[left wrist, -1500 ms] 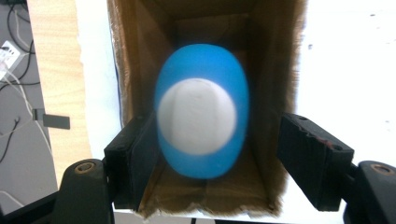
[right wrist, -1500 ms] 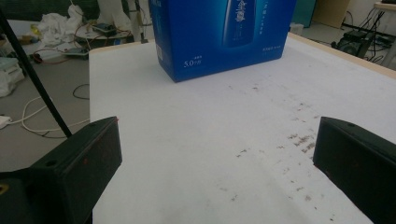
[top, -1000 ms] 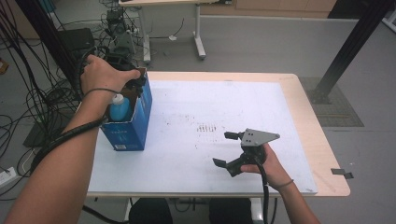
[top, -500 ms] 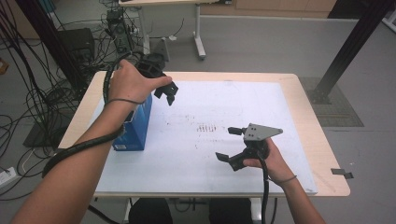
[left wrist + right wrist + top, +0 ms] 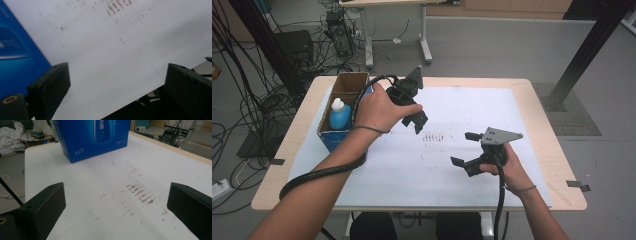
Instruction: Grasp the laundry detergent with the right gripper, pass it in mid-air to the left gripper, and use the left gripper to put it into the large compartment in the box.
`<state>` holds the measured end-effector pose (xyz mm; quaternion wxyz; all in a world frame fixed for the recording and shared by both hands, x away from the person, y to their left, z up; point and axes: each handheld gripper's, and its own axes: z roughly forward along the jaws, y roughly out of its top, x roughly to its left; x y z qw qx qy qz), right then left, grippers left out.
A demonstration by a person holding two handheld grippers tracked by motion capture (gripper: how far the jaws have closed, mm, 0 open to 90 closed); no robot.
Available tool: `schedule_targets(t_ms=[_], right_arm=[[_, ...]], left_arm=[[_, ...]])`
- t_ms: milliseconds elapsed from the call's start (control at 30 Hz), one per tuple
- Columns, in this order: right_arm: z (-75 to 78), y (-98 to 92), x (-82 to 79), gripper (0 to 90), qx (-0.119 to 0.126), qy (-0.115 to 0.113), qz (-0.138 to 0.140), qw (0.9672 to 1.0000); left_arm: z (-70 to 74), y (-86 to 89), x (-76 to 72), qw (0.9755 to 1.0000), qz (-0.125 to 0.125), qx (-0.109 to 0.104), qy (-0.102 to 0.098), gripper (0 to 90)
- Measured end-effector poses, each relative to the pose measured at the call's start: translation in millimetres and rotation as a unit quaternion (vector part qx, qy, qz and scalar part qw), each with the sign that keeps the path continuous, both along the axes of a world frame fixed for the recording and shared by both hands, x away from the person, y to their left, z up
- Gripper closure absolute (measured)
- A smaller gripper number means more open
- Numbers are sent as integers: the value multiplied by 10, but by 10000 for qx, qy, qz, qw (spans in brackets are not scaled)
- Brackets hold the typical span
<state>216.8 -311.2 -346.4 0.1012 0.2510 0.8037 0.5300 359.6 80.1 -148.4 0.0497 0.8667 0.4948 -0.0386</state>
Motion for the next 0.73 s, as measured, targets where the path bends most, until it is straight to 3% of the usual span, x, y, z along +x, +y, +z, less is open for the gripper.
schedule_targets(t_ms=[400, 733], right_arm=[[31, -29, 22, 19, -48, -16, -86, 10000], [34, -27, 20, 18, -32, -35, -106, 9999]], left_arm=[[-296, -188, -67, 9996, -227, 75, 148, 72], [-350, -170, -78, 9996, -226, 33, 169, 69]])
